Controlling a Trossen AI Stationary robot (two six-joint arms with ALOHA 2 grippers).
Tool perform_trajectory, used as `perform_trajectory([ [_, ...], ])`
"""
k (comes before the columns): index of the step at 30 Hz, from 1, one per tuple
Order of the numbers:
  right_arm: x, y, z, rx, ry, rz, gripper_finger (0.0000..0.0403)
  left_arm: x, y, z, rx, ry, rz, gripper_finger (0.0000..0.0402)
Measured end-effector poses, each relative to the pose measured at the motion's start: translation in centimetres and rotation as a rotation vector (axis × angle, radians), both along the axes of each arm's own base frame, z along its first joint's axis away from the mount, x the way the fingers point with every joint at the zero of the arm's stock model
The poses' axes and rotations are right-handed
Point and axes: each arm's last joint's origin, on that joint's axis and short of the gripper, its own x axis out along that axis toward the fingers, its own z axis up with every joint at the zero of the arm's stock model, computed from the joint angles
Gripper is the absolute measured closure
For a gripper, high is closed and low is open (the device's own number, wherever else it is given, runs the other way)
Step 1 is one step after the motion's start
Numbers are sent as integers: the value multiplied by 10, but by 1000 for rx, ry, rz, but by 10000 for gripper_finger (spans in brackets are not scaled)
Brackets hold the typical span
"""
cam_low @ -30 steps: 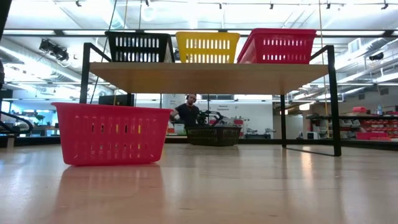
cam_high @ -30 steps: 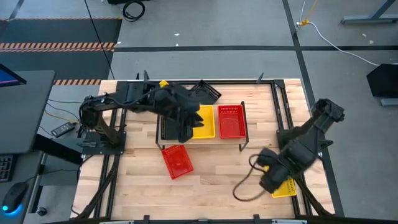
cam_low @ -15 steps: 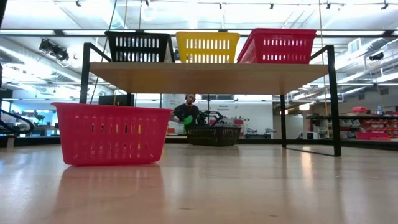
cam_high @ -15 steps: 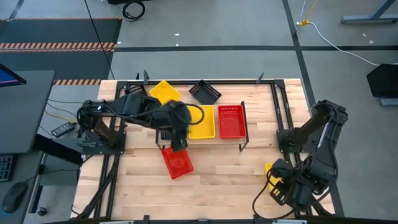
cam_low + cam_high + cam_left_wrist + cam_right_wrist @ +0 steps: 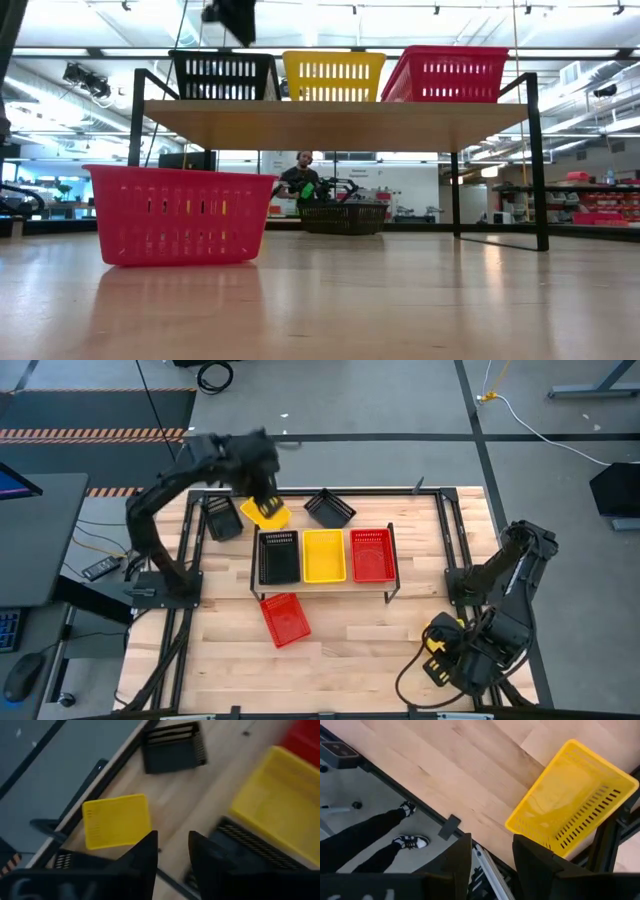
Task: Stack baskets on shelf by color
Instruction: Stack the top yellow basket on the yellow basket on the shelf
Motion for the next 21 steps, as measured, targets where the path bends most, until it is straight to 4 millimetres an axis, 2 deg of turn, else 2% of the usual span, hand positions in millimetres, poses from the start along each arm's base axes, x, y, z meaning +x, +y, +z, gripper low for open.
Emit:
perform_trajectory([
  [6, 11, -9, 0, -26, -28, -47, 255, -14, 71, -22, -54, 63, 32, 271],
  [11, 20, -17, 0, -34, -27, -87, 255, -15, 119, -54, -165, 88, 32, 269],
  [15, 25, -21, 0, -31, -22, -103, 255, -7, 143, -85, -243, 159, 35, 263],
  [18, 26, -23, 0, -23, -11, -111, 255, 1, 153, -106, -276, 228, 40, 252],
  [21, 27, -23, 0, -19, -6, -112, 255, 5, 159, -118, -246, 304, 41, 237],
])
